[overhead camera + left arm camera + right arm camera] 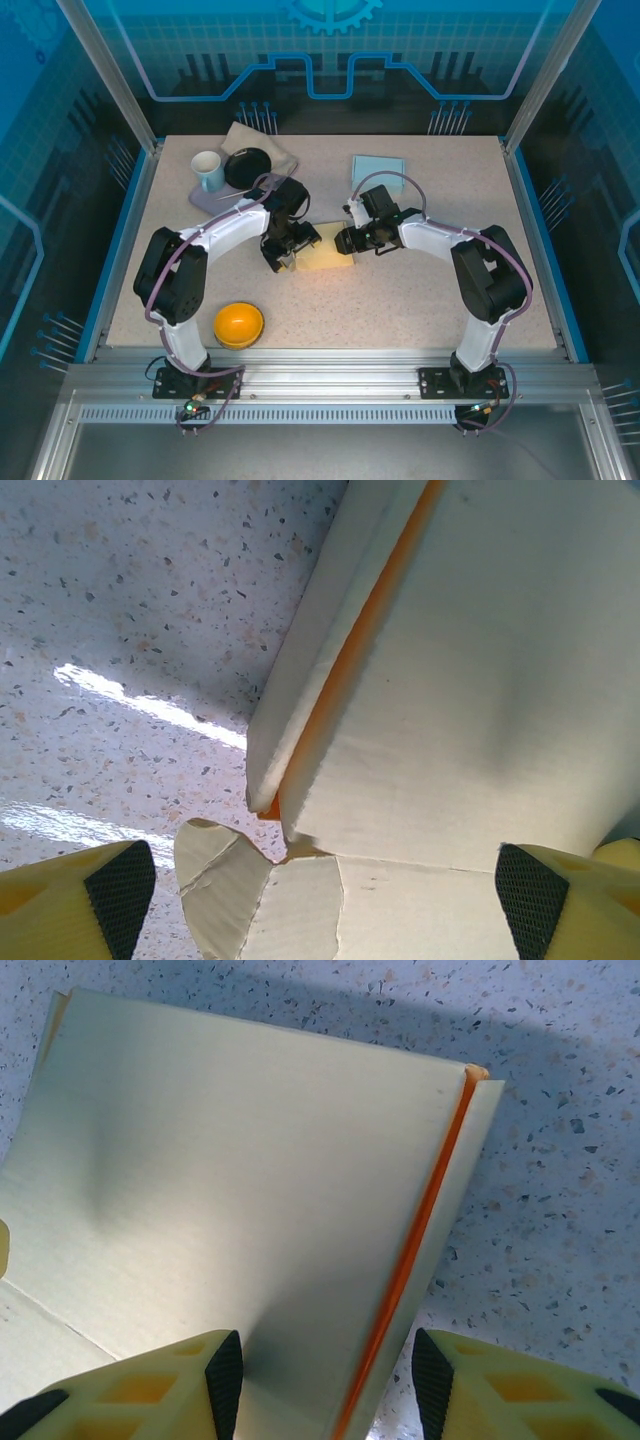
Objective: Fold the paper box
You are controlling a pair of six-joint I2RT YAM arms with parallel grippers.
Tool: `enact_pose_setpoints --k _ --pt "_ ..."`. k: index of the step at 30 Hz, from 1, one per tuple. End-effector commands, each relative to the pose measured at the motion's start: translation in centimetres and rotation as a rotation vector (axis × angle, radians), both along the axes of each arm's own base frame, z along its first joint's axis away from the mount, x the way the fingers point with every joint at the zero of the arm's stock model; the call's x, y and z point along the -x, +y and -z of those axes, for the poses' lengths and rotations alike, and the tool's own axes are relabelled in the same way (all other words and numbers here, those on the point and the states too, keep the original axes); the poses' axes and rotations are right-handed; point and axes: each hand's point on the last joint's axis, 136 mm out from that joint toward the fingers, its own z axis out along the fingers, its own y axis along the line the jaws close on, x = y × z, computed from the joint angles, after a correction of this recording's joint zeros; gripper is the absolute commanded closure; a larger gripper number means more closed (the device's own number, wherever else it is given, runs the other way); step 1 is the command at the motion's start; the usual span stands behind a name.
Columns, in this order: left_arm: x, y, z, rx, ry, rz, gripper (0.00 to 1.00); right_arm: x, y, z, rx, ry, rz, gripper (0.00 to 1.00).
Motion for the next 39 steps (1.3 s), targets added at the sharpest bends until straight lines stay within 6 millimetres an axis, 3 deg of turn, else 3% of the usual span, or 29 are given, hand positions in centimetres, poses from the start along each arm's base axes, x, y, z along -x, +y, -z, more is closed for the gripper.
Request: enact_pose_setpoints --k 1,12,19,22,26,32,39 --pt "0.4 -0.6 0.2 0.021 0.013 0.001 0.08 0.7 0.1 0.2 0.004 0.021 -0.004 0.5" --pt "1.1 -1.9 1.5 0.099 -0.033 -0.036 0.14 0.9 0.4 0.0 -0.025 0.04 0.006 0.5" --pt "0.8 -2.2 1.5 0.168 -0.13 -0.064 0.29 1.2 0.3 0.1 -0.048 0.057 0.022 0.5" --pt "0.3 -2.0 1.1 0.165 -0.17 -0.031 0.32 1.4 0.1 0.3 -0.051 0.065 0.028 0.5" --pt "-0.1 -1.8 0.7 0.166 -0.214 -0.013 0.47 1.6 -0.3 0.3 -0.054 0.069 0.035 0.5" --pt "-1.0 -3.7 -0.3 0.299 -0.268 -0.015 0.51 1.5 -0.5 0.1 -0.063 0.069 0.046 0.5" --pt "-1.1 -3.6 -1.6 0.315 -0.308 -0.015 0.57 1.7 -0.6 0.3 -0.071 0.074 0.051 0.5"
